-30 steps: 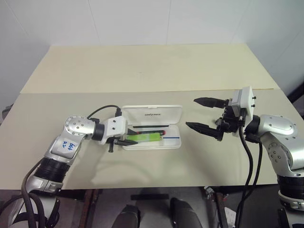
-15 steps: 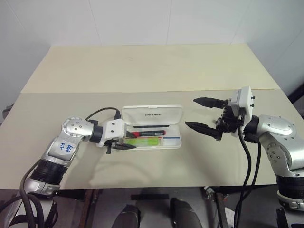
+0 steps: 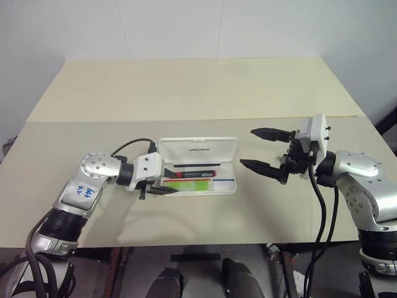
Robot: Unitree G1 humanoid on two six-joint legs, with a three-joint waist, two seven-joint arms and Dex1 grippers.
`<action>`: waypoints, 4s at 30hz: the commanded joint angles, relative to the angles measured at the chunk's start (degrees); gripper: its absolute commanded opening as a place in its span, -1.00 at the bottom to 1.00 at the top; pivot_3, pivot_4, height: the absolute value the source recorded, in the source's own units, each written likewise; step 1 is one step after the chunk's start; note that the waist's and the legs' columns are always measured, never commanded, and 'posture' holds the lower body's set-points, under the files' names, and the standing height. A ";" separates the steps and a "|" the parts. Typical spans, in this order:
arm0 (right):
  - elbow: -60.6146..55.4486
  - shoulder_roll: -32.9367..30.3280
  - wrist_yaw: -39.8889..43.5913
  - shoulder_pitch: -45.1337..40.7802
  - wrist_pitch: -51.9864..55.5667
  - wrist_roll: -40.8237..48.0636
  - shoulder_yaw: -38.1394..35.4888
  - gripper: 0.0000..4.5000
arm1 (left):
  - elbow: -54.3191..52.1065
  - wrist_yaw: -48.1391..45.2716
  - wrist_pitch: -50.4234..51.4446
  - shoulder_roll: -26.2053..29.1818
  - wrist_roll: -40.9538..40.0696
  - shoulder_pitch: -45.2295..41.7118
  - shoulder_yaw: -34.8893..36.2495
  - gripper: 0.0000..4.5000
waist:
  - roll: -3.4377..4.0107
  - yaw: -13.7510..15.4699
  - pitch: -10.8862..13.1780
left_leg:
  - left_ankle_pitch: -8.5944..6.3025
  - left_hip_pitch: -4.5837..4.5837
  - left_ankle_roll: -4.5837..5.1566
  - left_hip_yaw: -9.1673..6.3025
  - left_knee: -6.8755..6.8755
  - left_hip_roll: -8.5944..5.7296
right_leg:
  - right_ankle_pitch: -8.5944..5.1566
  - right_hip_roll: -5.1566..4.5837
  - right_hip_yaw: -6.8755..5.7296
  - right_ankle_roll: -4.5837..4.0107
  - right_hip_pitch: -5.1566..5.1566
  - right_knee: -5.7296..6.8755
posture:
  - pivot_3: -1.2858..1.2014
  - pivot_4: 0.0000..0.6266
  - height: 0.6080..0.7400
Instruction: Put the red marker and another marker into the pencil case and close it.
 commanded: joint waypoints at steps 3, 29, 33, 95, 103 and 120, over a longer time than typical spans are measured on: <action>-0.29 -0.42 -0.22 -0.55 0.22 0.15 -0.36 1.00 | -5.33 -3.16 2.69 1.15 -7.20 0.71 4.10 -0.10 | 0.00 0.00 0.00 | 0.00 0.00 0.00 0.00 0.01 0.00 | 0.00 0.00 0.00 0.00 0.00 0.00 | 0.03 -0.52 1.00; 32.81 -6.87 -3.48 -11.35 0.41 -22.17 6.83 1.00 | -21.96 6.55 17.25 4.02 -19.55 5.58 13.71 0.98 | 0.00 -0.15 0.00 | 0.03 0.04 -0.05 0.07 -0.01 0.00 | 0.00 0.02 0.08 0.00 -0.01 -0.05 | 0.03 -0.52 1.00; 37.13 -7.22 -2.76 -11.83 -2.18 -23.41 6.33 1.00 | -21.79 7.65 17.07 3.37 -19.38 5.33 13.09 0.98 | 0.00 -0.15 0.00 | 0.03 0.03 -0.05 0.08 -0.03 0.00 | 0.00 0.02 0.07 0.00 -0.01 -0.05 | 0.03 -0.52 1.00; 17.40 2.06 10.11 -11.04 0.31 -13.63 8.57 -0.82 | -20.55 8.14 14.72 7.04 -17.98 8.22 15.05 1.00 | -0.01 -1.36 -0.01 | 0.04 0.04 -0.12 0.09 -0.04 0.17 | 0.04 0.16 0.15 -0.01 -0.03 -0.04 | 0.03 -0.52 1.00; 8.40 -0.56 14.34 -7.05 4.14 -8.48 9.37 -0.82 | -18.82 6.61 11.54 6.90 -16.59 9.32 13.67 1.00 | -0.01 -1.36 -0.01 | 0.02 0.06 -0.09 0.12 -0.02 0.17 | 0.04 0.15 0.16 -0.01 -0.01 -0.07 | 0.03 -0.52 1.00; 19.29 4.94 17.23 -10.81 -9.19 -16.49 18.70 -0.82 | -16.46 6.37 6.96 3.60 -13.41 9.07 9.11 1.00 | -0.01 -1.44 -0.01 | 0.04 0.07 -0.11 0.12 0.00 0.17 | 0.04 0.16 0.16 -0.02 -0.04 0.03 | 0.03 -0.52 1.00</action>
